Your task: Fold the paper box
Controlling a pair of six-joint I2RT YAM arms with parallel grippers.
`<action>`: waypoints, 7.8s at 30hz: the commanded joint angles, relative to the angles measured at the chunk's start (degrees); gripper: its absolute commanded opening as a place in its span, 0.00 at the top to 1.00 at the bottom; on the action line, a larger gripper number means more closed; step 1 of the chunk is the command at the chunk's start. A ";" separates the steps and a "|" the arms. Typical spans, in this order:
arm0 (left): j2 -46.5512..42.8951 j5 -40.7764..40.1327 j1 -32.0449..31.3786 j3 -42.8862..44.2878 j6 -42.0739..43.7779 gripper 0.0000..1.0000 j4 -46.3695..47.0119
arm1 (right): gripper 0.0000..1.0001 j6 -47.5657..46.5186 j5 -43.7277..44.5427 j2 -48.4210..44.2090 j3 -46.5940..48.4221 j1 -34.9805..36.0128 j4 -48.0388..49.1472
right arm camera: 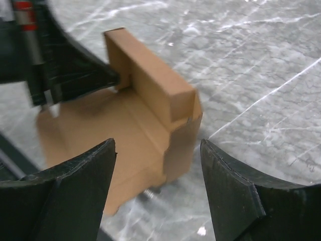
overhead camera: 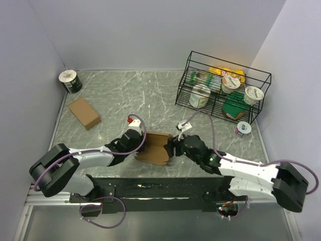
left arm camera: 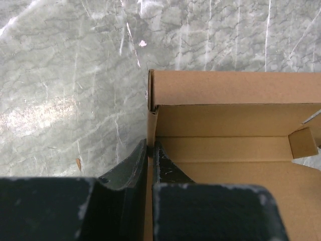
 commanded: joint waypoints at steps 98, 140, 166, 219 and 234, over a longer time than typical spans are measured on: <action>-2.76 -0.09 -1.46 -2.49 -0.98 0.99 4.52 | 0.80 -3.73 -0.54 22.67 8.03 -9.59 8.70; -4.26 -8.19 0.38 -0.12 -1.33 0.99 -1.28 | 1.00 -0.66 25.57 25.05 10.67 -5.28 -8.16; -8.83 -2.83 3.99 -3.28 -0.80 0.96 3.72 | 1.00 2.95 24.53 13.63 8.91 -4.31 -15.83; 1.20 -11.68 -1.99 -2.31 2.19 0.99 12.96 | 1.00 6.10 21.35 23.20 12.60 -3.43 -15.64; -5.83 -19.00 -2.17 -5.47 1.92 0.99 9.79 | 1.00 9.89 28.13 23.91 14.27 -3.34 -24.87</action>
